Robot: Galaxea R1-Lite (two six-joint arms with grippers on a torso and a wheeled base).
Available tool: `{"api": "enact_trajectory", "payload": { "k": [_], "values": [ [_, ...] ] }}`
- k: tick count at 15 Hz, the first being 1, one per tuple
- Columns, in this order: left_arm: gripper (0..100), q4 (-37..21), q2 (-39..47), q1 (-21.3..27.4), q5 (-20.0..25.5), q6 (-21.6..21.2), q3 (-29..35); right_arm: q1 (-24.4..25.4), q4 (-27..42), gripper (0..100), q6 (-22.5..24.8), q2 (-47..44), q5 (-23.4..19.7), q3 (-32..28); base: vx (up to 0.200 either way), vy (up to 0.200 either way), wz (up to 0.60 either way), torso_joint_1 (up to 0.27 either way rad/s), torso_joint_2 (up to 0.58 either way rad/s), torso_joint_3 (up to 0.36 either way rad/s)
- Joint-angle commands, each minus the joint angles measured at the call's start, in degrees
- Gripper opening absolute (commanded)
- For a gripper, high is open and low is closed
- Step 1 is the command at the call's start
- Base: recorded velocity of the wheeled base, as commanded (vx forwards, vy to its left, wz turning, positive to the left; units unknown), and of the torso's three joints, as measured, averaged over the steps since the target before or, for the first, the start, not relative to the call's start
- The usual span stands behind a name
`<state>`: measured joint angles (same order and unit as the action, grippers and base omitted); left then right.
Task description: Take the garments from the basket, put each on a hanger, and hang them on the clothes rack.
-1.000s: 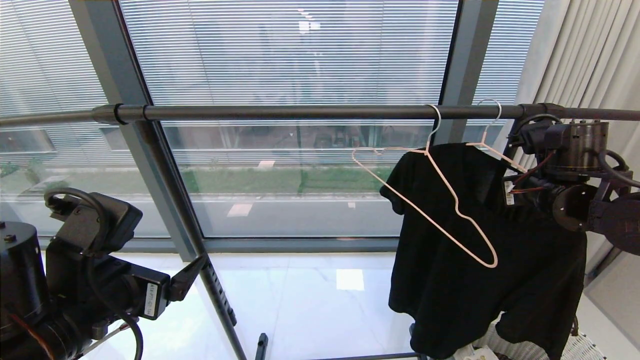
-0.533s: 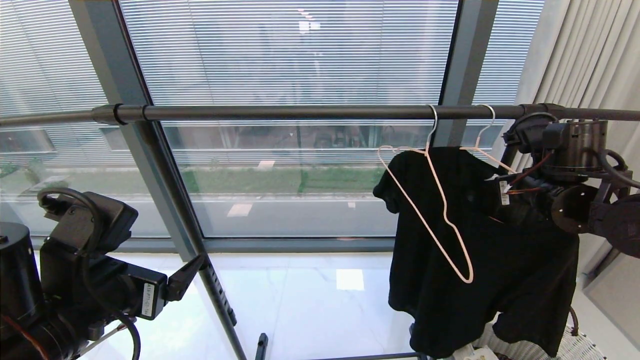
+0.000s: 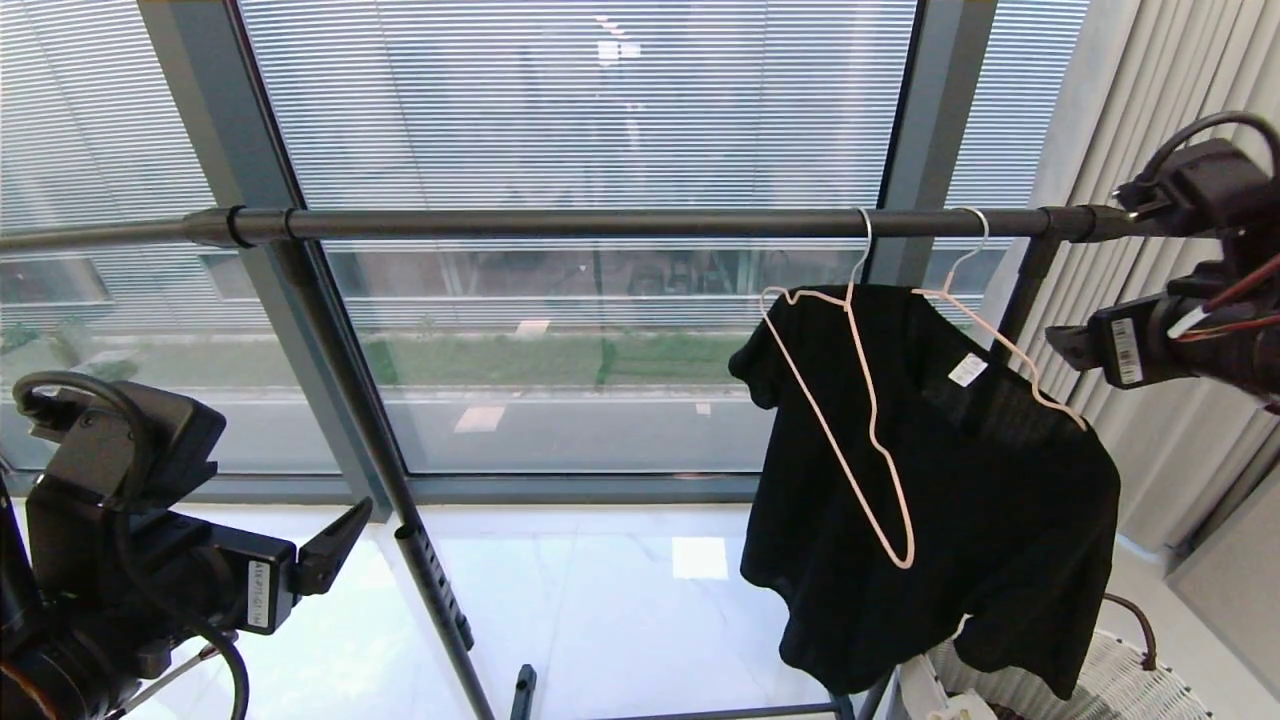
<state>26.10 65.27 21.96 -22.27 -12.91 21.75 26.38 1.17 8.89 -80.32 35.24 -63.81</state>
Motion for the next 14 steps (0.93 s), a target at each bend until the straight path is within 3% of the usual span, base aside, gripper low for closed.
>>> {"api": "enact_trajectory", "payload": {
  "k": [1,8,14],
  "values": [
    [100,0.00,-1.28,-0.60,0.04,-0.01,-0.65,0.25,4.81,100,0.08,6.76,-0.09,-1.32,-0.200,0.000,0.00,0.022,0.01,0.002],
    [100,-0.08,-2.08,-0.60,0.04,0.43,-1.09,-0.89,6.92,100,1.84,7.64,0.18,1.84,-0.200,0.000,0.00,0.001,0.00,0.002],
    [100,-0.08,-3.39,-0.69,0.12,1.84,-1.80,-3.35,6.56,100,3.42,7.81,0.35,2.81,0.000,0.000,0.00,0.000,0.00,0.000]
  ]
}}
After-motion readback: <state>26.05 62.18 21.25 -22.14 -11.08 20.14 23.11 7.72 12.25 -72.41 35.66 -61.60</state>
